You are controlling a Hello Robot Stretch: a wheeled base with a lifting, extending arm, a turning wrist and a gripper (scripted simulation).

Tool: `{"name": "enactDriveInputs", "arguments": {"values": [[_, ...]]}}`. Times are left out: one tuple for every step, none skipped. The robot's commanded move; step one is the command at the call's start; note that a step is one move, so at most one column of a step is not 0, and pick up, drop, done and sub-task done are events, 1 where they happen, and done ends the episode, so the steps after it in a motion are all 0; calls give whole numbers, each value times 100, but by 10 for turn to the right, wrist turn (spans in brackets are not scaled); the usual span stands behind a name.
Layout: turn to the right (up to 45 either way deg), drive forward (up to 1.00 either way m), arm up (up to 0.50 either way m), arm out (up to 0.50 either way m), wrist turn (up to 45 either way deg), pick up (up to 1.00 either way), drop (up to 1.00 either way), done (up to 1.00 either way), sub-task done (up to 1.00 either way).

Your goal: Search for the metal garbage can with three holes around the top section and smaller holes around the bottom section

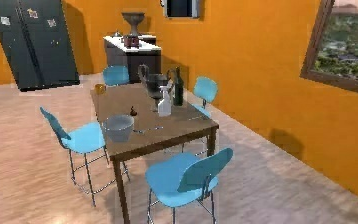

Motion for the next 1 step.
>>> {"name": "enactDriveInputs", "arguments": {"values": [[-450, 0, 0, 0, 0, 0, 0, 0, 0]]}}
